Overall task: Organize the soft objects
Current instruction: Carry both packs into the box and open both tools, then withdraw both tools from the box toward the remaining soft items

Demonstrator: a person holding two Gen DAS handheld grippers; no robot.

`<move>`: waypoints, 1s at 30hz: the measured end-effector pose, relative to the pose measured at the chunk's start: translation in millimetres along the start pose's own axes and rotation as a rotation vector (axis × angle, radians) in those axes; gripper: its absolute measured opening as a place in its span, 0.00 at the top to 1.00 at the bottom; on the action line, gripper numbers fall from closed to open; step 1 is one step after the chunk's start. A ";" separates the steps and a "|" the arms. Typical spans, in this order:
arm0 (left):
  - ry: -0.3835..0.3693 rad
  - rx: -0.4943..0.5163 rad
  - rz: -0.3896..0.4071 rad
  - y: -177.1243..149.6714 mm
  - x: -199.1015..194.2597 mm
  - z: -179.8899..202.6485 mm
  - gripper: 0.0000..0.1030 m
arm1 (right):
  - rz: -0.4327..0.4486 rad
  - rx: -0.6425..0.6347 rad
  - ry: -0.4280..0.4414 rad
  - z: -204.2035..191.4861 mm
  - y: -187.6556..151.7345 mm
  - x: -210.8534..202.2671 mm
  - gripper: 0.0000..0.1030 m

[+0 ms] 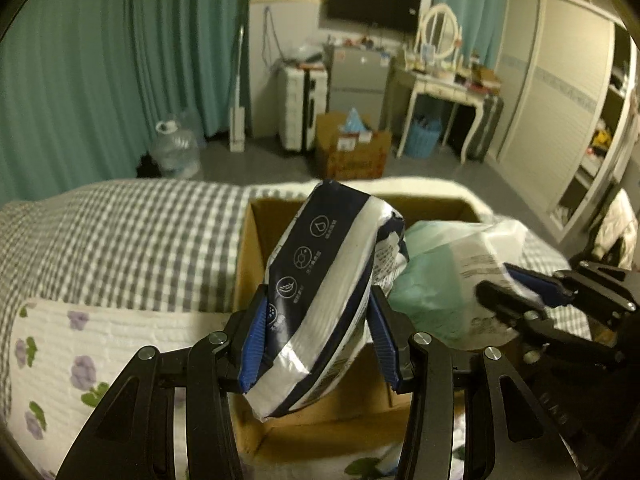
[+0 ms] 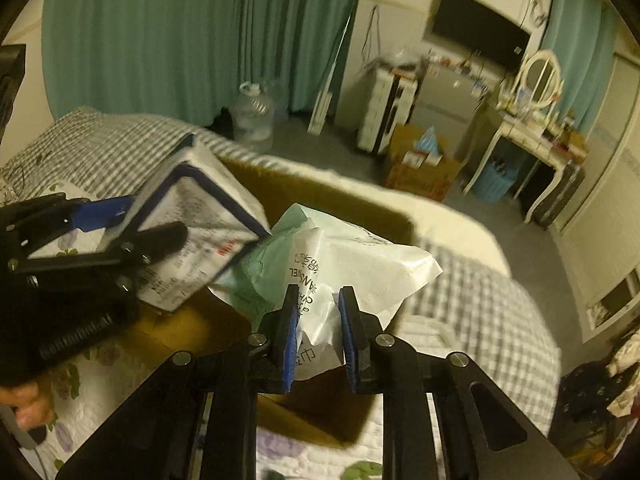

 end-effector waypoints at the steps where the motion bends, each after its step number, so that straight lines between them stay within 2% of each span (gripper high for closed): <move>1: -0.001 -0.001 -0.008 -1.1 5.2 2.1 0.55 | -0.023 0.009 0.023 -0.1 0.4 9.6 0.81; 2: -0.005 0.001 -0.013 -0.5 8.3 3.2 0.55 | -0.053 0.025 0.050 -0.5 -1.2 21.5 0.81; 6: -0.019 0.000 -0.064 -5.4 25.4 5.3 0.55 | -0.113 0.038 0.067 -3.6 -10.7 44.3 0.81; 9: -0.002 0.017 -0.106 -12.8 38.8 8.8 0.55 | -0.158 0.056 0.092 -5.6 -18.1 59.2 0.80; 12: 0.039 0.044 -0.110 -13.5 41.5 13.0 0.55 | -0.175 0.062 0.085 -8.3 -20.8 67.9 0.80; 18: 0.038 0.010 -0.120 -8.9 39.4 8.7 0.53 | -0.168 0.088 0.073 -9.9 -19.7 68.1 0.80; 19: 0.019 -0.015 -0.114 -7.6 35.7 6.4 0.53 | -0.161 0.092 0.072 -8.3 -20.3 64.6 0.77; 21: -0.016 -0.050 -0.088 -5.7 26.7 2.4 0.47 | -0.135 0.099 0.082 -5.6 -16.9 54.0 0.62; 22: -0.018 -0.066 -0.056 -3.2 16.4 0.6 0.46 | -0.121 0.104 0.087 -4.8 -16.3 48.0 0.45; 23: -0.011 -0.070 -0.037 -0.5 9.9 0.0 0.41 | -0.102 0.110 0.083 -3.5 -15.5 40.7 0.38; 26: 0.003 -0.064 0.019 8.3 -15.0 -0.3 0.25 | -0.060 0.110 0.063 -1.1 -11.6 18.5 0.38; 30: 0.000 -0.055 0.085 16.6 -54.6 2.4 0.24 | 0.000 0.122 0.042 4.4 -6.9 -19.2 0.38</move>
Point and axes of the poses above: each gripper's, at about its wrist camera, not at the fingertips, and x roughly the way its jaws point, z to its right, y to its top, the point moved 3 cm from there along x, roughly the way its jaws point, and after that the axes turned 7 degrees about -y, right-handed, at the moved point
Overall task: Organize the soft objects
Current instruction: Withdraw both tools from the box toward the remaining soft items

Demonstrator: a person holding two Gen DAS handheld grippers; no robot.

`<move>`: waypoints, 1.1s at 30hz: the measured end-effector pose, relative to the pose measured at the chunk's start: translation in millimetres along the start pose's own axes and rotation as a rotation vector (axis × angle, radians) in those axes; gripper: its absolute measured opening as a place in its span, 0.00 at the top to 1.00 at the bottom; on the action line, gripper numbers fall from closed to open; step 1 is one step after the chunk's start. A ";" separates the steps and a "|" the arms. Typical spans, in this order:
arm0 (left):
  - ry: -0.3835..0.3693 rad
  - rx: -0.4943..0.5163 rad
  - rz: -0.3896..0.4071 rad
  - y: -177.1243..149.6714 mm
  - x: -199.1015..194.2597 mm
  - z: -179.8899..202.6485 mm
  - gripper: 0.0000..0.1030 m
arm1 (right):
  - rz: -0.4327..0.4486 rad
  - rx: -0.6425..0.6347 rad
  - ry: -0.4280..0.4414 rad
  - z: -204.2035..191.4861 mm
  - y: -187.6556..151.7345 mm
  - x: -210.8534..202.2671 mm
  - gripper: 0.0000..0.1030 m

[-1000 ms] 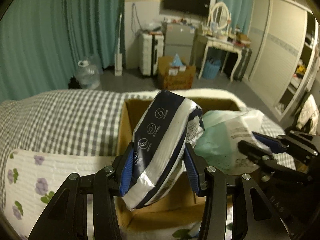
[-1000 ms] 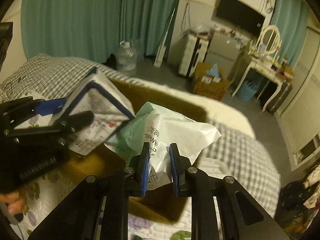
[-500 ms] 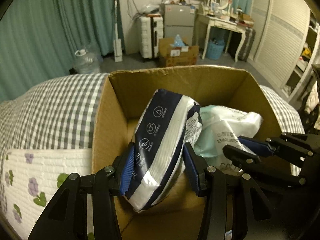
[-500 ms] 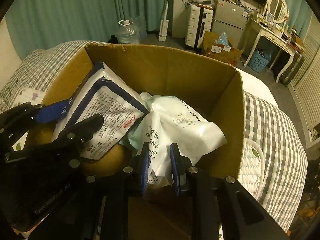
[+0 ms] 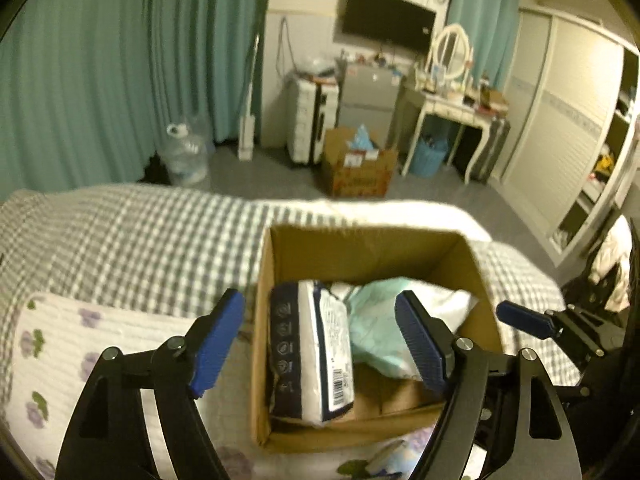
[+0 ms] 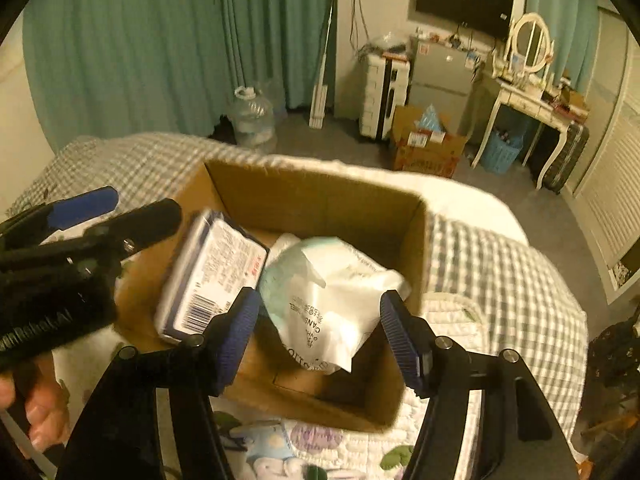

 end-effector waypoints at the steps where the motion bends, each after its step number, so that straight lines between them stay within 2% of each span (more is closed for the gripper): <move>1: 0.002 0.001 0.014 2.2 -8.3 -0.5 0.24 | 0.019 0.004 -0.003 0.9 1.4 -10.9 0.38; 3: 0.004 -0.001 0.034 6.2 -23.7 -0.8 0.23 | 0.058 0.016 -0.010 2.0 1.3 -33.1 0.37; 7: -0.015 -0.019 0.084 8.0 -61.3 2.5 0.23 | 0.142 0.076 0.034 8.9 1.2 -81.3 0.27; 11: -0.023 -0.024 0.140 7.0 -103.5 10.0 0.23 | 0.216 0.095 0.013 10.9 0.5 -127.5 0.21; 12: -0.021 -0.019 0.155 6.4 -113.8 11.6 0.23 | 0.235 0.094 0.009 10.6 0.4 -139.9 0.18; 14: -0.019 -0.009 0.186 4.1 -133.0 18.3 0.21 | 0.285 0.095 -0.007 12.4 -1.3 -167.1 0.05; 15: -0.019 -0.003 0.200 3.0 -142.5 20.0 0.14 | 0.305 0.093 -0.009 13.4 -2.0 -177.4 0.03; 17: -0.015 0.010 0.237 2.2 -162.3 21.1 0.03 | 0.349 0.092 0.004 12.0 -6.3 -200.0 0.03; 21: 0.000 0.044 0.345 -2.3 -203.7 22.9 0.00 | 0.429 0.092 0.001 10.3 -16.6 -239.4 0.00; 28: 0.012 0.082 0.362 -13.9 -233.4 21.6 0.00 | 0.473 0.079 -0.041 8.4 -36.8 -286.2 0.00; 33: 0.060 0.132 0.390 -27.4 -244.9 21.3 0.00 | 0.493 0.073 -0.069 11.3 -51.9 -307.9 0.00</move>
Point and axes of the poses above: each gripper's, at about its wrist camera, not at the fingertips, and x roughly the way its jaws point, z to its right, y to its top, the point moved 3 cm from there along x, roughly the way its jaws point, and after that the axes turned 7 degrees about -y, right-handed, at the moved point
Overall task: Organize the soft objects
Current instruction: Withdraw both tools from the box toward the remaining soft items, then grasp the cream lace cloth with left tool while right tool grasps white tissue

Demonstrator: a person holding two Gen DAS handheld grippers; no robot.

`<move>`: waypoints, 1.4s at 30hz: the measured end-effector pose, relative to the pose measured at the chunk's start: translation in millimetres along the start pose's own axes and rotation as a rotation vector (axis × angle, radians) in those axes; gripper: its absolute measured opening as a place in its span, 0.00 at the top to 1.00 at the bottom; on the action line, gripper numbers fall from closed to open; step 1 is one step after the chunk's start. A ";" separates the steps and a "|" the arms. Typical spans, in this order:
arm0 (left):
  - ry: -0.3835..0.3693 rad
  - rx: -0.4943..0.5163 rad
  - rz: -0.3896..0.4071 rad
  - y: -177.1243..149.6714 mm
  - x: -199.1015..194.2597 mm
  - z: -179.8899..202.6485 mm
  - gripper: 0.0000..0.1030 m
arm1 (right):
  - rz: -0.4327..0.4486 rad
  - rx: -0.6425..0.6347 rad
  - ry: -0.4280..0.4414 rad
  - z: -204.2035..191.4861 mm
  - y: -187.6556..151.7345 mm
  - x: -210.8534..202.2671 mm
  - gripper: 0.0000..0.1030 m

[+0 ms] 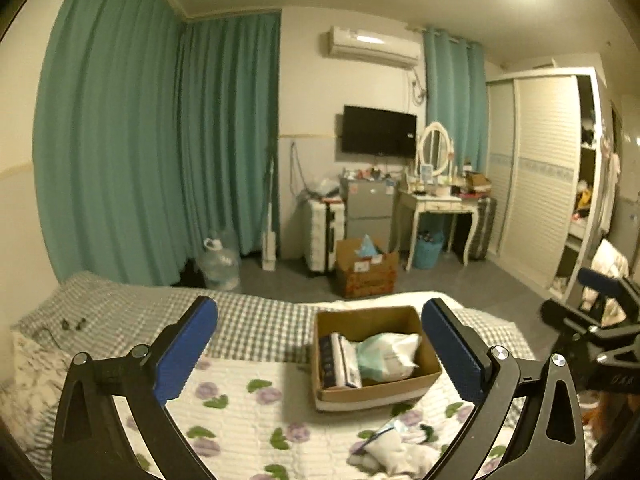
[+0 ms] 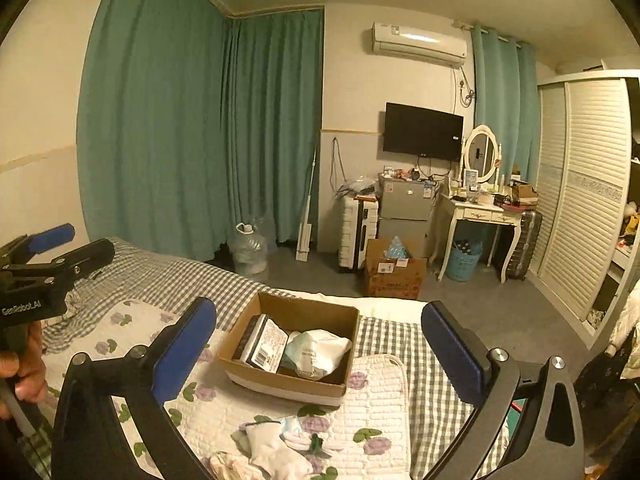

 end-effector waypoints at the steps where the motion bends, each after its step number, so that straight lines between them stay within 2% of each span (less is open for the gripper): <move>1: -0.001 0.006 -0.001 -2.3 -2.0 1.1 0.00 | -0.002 0.003 0.000 1.4 -2.0 -3.6 0.00; 4: -0.002 0.009 -0.012 -10.3 -4.7 1.3 0.00 | -0.037 -0.003 0.011 1.8 -14.9 -7.6 0.00; 9: -0.034 -0.006 -0.039 -24.8 -3.5 4.7 0.00 | -0.075 -0.007 -0.027 -0.2 -47.6 -9.0 0.00; 11: -0.056 -0.021 -0.047 -34.7 1.2 7.4 0.00 | -0.101 0.006 -0.007 -1.6 -58.5 -7.1 0.00; 15: -0.050 -0.017 -0.064 -57.8 3.7 9.6 0.00 | -0.124 0.011 -0.005 -6.6 -76.4 -3.5 0.00; 17: -0.044 -0.014 -0.099 -71.8 11.2 10.6 0.00 | -0.147 0.014 0.001 -10.8 -86.4 1.7 0.00; 23: -0.030 -0.004 -0.196 -110.2 36.4 8.7 0.00 | -0.264 0.037 0.038 -22.4 -132.7 23.6 0.00; 25: -0.023 0.002 -0.221 -122.0 43.8 7.1 0.00 | -0.313 0.031 0.029 -26.5 -150.5 32.0 0.00; 27: -0.024 0.005 -0.254 -138.5 52.9 5.4 0.06 | -0.357 0.022 0.015 -29.5 -165.6 39.2 0.00; 31: -0.024 0.001 -0.327 -167.9 68.8 3.4 0.09 | -0.455 0.015 -0.020 -32.7 -199.0 54.3 0.00; 33: -0.027 -0.001 -0.367 -185.8 76.1 3.7 0.09 | -0.516 0.030 -0.009 -34.9 -216.1 59.9 0.01; 36: -0.051 -0.005 -0.436 -211.4 88.9 6.9 0.11 | -0.613 0.028 0.011 -43.4 -242.4 72.3 0.12; 38: -0.093 -0.018 -0.477 -226.6 95.2 10.0 0.11 | -0.668 0.023 0.047 -51.5 -259.1 78.4 0.31; 40: -0.157 -0.031 -0.533 -244.3 103.0 13.9 0.11 | -0.718 0.026 0.064 -59.2 -276.6 80.7 0.33; 42: -0.164 -0.018 -0.560 -254.0 105.5 16.7 0.11 | -0.761 0.024 0.081 -66.7 -290.9 82.6 0.33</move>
Point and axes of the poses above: each gripper's, at about its wrist camera, not at the fingertips, and x roughly the way its jaws point, z to its right, y to its top, the point moved 3 cm from there along x, roughly the way its jaws point, and after that the axes turned 7 degrees about -y, right-handed, at the moved point
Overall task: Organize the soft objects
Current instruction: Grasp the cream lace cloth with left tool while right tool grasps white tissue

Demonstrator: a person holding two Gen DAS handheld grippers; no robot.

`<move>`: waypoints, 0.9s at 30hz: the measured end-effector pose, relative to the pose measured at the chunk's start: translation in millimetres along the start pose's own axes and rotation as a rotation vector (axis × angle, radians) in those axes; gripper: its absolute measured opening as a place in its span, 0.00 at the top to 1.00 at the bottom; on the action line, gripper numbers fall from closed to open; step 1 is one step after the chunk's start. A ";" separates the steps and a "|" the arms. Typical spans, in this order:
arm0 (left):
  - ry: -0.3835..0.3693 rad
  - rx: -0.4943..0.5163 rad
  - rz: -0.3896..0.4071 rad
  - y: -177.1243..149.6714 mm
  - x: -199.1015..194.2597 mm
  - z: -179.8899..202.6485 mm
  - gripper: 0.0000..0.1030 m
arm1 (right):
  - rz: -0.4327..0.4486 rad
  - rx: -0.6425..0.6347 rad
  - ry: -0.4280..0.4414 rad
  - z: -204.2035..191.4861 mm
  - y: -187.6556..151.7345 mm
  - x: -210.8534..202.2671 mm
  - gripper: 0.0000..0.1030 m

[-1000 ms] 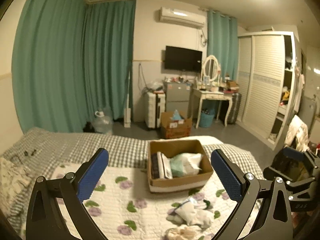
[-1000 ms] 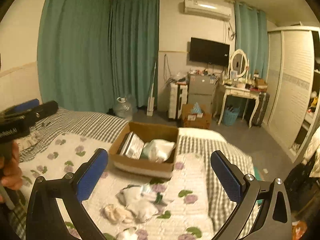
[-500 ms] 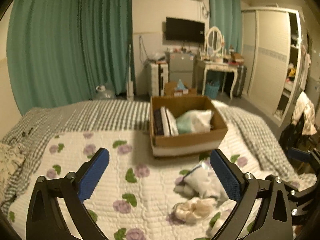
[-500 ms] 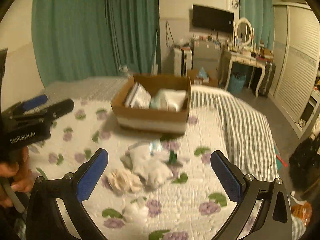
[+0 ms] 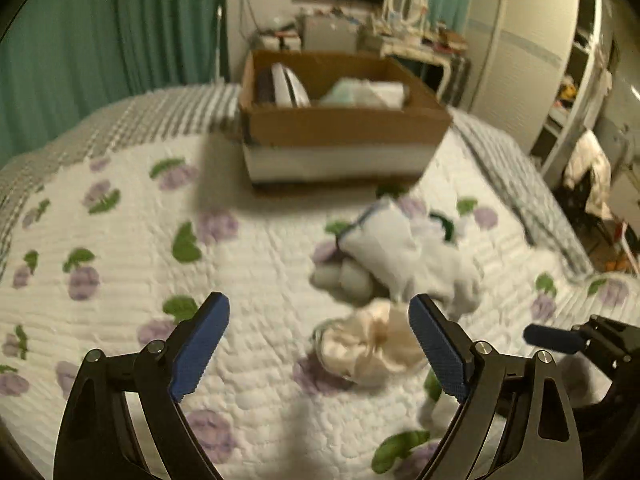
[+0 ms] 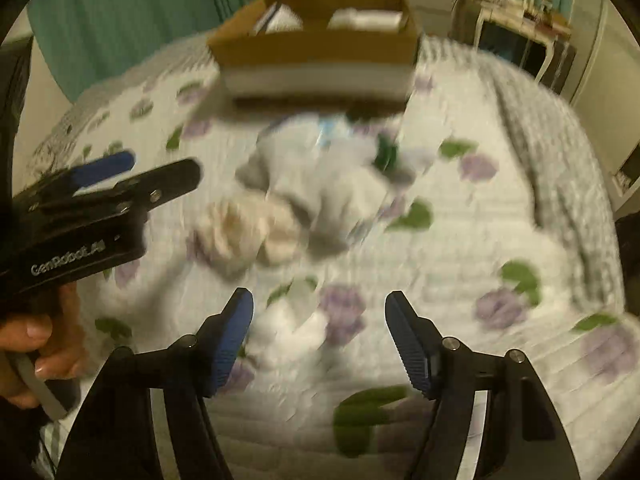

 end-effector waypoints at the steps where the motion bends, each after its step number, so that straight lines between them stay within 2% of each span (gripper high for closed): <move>1: -0.011 0.007 -0.019 -4.4 4.8 1.8 0.11 | -0.015 -0.007 -0.001 -3.4 -2.9 5.0 0.33; 6: -0.040 0.011 -0.109 -16.3 26.1 9.9 0.11 | -0.079 -0.056 -0.032 -17.6 -8.9 31.2 0.34; 8: -0.079 -0.024 -0.151 -21.3 36.7 11.0 0.11 | -0.102 -0.078 -0.046 -22.6 -11.5 39.4 0.49; 10: -0.079 -0.042 -0.172 -24.3 45.7 10.6 0.11 | -0.122 -0.079 -0.027 -25.5 -13.7 44.5 0.62; 16: -0.051 -0.030 -0.212 -32.8 67.7 13.5 0.11 | -0.115 -0.011 0.011 -14.3 -14.6 40.2 0.75; 17: -0.039 -0.023 -0.214 -33.9 68.2 14.4 0.15 | -0.109 0.000 0.007 -12.0 -14.9 38.2 0.76; 18: -0.026 -0.019 -0.216 -34.5 67.8 14.2 0.38 | -0.101 0.006 -0.002 -10.7 -15.0 36.4 0.76; 19: -0.002 -0.012 -0.220 -35.0 67.7 14.7 0.49 | -0.093 0.011 -0.009 -9.3 -14.9 34.1 0.76; 20: -0.007 -0.013 -0.220 -35.9 65.6 14.9 0.61 | -0.087 0.015 -0.012 -8.4 -14.7 32.4 0.76; 21: -0.013 -0.018 -0.215 -35.7 63.4 13.1 0.69 | -0.079 0.021 -0.015 -7.1 -14.5 30.3 0.76; 24: -0.045 -0.049 -0.203 -35.0 55.5 7.0 0.83 | -0.055 0.036 -0.017 -2.6 -16.6 23.2 0.76; 27: -0.046 -0.061 -0.179 -35.3 43.2 3.3 0.84 | -0.023 0.060 -0.016 4.4 -20.9 9.4 0.76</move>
Point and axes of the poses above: each gripper's, at about its wrist camera, not at the fingertips, and x roughly the way its jaws point, z to its right, y to its top, the point moved 3 cm from there along x, roughly the way its jaws point, and after that the axes turned 7 degrees about -y, right-handed, at the moved point
